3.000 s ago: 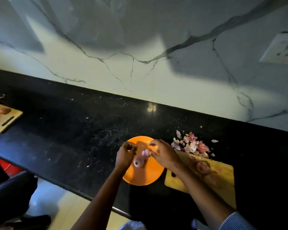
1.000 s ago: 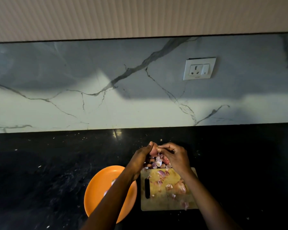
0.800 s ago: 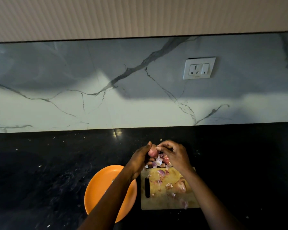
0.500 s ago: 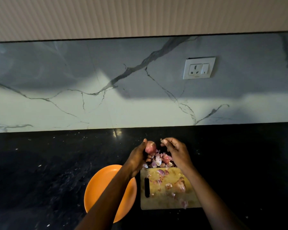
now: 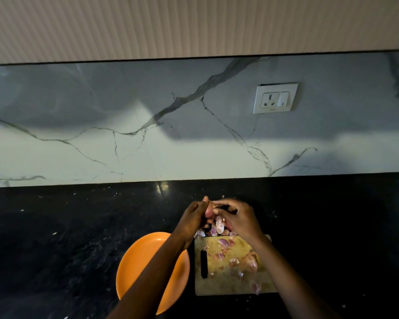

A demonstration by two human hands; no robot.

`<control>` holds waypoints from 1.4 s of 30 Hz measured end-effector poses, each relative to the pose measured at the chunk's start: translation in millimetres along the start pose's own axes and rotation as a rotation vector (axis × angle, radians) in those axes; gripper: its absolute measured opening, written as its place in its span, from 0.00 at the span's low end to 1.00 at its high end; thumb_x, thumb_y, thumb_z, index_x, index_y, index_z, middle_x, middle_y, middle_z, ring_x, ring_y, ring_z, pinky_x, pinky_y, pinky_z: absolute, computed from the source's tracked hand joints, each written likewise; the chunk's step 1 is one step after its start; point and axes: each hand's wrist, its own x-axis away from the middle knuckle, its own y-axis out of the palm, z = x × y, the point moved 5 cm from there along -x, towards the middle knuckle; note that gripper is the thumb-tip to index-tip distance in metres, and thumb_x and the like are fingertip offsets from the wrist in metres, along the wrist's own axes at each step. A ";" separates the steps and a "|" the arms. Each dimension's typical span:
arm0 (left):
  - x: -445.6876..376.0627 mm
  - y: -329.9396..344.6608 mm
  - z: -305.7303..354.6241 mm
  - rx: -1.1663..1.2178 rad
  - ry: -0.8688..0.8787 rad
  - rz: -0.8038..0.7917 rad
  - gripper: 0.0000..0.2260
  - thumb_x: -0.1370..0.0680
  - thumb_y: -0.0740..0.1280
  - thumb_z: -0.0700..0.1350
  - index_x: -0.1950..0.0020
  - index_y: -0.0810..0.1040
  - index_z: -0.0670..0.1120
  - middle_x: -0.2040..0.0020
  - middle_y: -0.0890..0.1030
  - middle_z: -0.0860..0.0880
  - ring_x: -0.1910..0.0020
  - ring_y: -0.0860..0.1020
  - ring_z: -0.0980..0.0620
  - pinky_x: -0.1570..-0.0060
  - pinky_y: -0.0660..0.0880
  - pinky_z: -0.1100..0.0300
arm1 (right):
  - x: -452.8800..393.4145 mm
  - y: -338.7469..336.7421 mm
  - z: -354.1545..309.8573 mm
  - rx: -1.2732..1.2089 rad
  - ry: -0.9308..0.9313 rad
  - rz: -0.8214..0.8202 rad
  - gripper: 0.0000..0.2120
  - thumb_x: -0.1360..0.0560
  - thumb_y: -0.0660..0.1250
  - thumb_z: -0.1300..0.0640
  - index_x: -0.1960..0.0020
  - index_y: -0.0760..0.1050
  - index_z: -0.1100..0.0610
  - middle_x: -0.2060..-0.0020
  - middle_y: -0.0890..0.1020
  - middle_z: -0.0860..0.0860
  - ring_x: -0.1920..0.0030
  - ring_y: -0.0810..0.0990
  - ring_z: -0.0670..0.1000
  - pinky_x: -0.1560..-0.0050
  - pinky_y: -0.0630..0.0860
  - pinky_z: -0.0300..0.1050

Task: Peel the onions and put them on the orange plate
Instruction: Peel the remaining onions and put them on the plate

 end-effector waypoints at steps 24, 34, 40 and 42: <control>-5.4 -15.0 -7.9 -0.028 0.148 0.063 0.19 0.19 0.65 0.57 0.47 0.73 0.40 0.53 0.78 0.47 0.51 0.77 0.50 0.52 0.73 0.56 | 1.7 -9.6 11.9 -0.072 0.199 0.052 0.10 0.21 0.69 0.47 0.41 0.79 0.47 0.47 0.83 0.43 0.45 0.81 0.42 0.47 0.75 0.35; 2.9 -0.9 -2.9 0.131 0.062 0.010 0.15 0.21 0.66 0.50 0.37 0.77 0.45 0.44 0.82 0.41 0.47 0.81 0.44 0.46 0.75 0.48 | 0.2 2.2 8.0 -0.173 0.107 0.079 0.03 0.24 0.73 0.60 0.51 0.84 0.54 0.57 0.86 0.48 0.53 0.85 0.46 0.51 0.80 0.39; 3.0 0.1 -2.7 0.095 0.073 0.001 0.20 0.23 0.67 0.54 0.34 0.76 0.47 0.43 0.83 0.44 0.42 0.81 0.46 0.42 0.78 0.50 | -4.9 -9.3 24.5 -0.114 0.230 0.193 0.04 0.21 0.69 0.58 0.49 0.81 0.50 0.53 0.86 0.46 0.50 0.83 0.44 0.47 0.78 0.40; 0.9 -3.8 -4.5 0.105 0.065 0.017 0.19 0.22 0.67 0.54 0.34 0.77 0.46 0.45 0.83 0.44 0.44 0.81 0.45 0.44 0.77 0.50 | -4.8 -12.7 29.4 -0.047 0.256 0.162 0.09 0.21 0.69 0.61 0.45 0.80 0.48 0.51 0.84 0.43 0.48 0.82 0.40 0.42 0.77 0.40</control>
